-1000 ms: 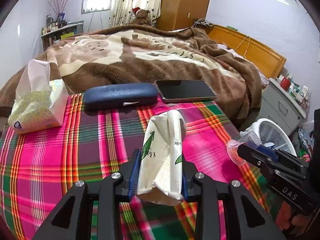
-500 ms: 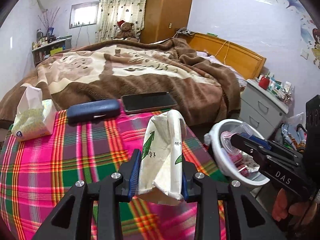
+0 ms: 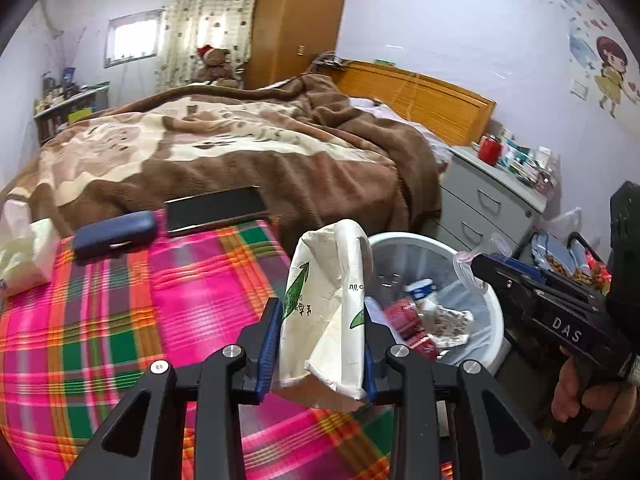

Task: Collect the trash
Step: 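Carry the paper bag and clear cup over the wastebasket with both tools, then open both tools to drop the paper bag and clear cup into the wastebasket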

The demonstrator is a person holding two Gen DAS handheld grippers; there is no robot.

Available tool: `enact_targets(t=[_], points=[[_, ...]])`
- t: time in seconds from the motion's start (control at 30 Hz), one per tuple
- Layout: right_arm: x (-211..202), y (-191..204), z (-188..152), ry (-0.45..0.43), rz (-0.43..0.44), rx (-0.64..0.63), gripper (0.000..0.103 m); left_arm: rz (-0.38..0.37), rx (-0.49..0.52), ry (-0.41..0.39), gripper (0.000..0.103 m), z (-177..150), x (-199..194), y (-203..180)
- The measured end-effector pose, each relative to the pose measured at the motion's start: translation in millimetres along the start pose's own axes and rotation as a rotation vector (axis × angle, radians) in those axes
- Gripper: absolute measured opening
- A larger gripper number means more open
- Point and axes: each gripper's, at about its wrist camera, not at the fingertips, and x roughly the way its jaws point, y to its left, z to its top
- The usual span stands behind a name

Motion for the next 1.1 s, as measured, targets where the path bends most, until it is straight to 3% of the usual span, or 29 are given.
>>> enact_targets(t=[0.27, 0.63, 0.77, 0.83, 0.87, 0.97, 1.1], points=[[10.9, -46.3, -8.0, 0.051, -0.086, 0.055, 0.03, -0.075, 0.023, 0.079, 0.035, -5.6, 43.6, -46.3], [30.4, -77.0, -19.4, 0.126, -0.093, 0.077, 0.031, -0.081, 0.057, 0.15, 0.036, -13.3, 93.7, -87.1], [31.1, -81.3, -19.3, 0.134, -0.082, 0.083, 0.032, -0.075, 0.047, 0.148, 0.053, -10.2, 99.0, -90.2], [31.1, -81.4, -19.4, 0.133, -0.079, 0.082, 0.032, -0.079, 0.036, 0.149, 0.054, -9.7, 99.3, -89.6], [33.6, -84.4, -18.5, 0.136, -0.075, 0.083, 0.034, -0.082, 0.03, 0.151, 0.055, -9.4, 99.2, -89.2], [32.2, -85.0, -19.1, 0.131, -0.059, 0.091, 0.056, -0.064, 0.034, 0.141, 0.066, -9.3, 96.0, -88.4], [26.0, -80.2, -18.5, 0.109, -0.057, 0.083, 0.057, -0.057, 0.027, 0.129, 0.066, -9.6, 88.0, -86.2]])
